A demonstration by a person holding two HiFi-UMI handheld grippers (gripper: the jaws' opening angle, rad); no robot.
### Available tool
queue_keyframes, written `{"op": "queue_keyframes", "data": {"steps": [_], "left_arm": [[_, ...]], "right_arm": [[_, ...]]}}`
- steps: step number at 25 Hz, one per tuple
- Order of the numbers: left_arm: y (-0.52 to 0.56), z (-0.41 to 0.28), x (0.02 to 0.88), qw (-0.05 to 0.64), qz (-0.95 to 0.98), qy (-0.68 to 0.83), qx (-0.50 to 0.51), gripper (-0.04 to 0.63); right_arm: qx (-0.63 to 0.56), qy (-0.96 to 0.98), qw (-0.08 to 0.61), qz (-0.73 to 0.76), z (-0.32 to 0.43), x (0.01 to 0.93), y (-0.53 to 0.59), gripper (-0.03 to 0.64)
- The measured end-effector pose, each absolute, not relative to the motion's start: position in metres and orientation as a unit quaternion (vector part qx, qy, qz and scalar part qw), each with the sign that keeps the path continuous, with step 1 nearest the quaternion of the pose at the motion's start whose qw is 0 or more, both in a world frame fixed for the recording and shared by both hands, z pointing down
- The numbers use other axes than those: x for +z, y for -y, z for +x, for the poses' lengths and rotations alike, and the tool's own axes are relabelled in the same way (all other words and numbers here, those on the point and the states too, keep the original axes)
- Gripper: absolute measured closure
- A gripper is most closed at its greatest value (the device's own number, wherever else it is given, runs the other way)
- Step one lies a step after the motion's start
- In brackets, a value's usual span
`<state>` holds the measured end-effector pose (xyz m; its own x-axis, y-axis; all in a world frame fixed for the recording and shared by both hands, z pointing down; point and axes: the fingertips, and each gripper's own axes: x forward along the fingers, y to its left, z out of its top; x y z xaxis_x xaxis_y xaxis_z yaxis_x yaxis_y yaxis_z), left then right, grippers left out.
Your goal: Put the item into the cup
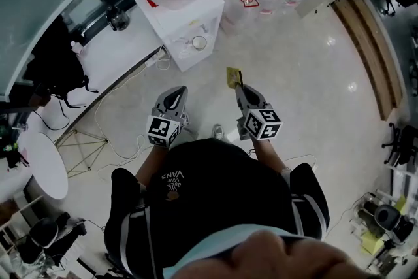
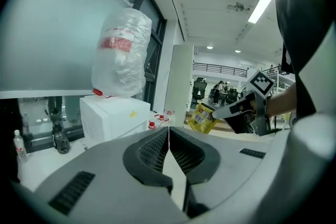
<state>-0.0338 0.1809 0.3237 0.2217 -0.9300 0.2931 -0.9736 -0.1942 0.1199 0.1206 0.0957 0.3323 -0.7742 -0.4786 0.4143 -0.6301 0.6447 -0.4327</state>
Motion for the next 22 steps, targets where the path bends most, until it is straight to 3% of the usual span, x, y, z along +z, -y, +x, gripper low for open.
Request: {"op": "queue_keyframes", "data": {"steps": [11, 22], "left_arm": [[-0.156, -0.112, 0.383, 0.167, 0.819, 0.533, 0.131, 0.574], [-0.105, -0.118, 0.457, 0.194, 0.808, 0.535, 0.151, 0.572]], "right_arm": [[0.296, 0.864, 0.121, 0.389, 0.042, 0.361, -0.068, 0.572], [0.286, 0.873, 0.168, 0.357, 0.017, 0.41, -0.01, 0.572]]}}
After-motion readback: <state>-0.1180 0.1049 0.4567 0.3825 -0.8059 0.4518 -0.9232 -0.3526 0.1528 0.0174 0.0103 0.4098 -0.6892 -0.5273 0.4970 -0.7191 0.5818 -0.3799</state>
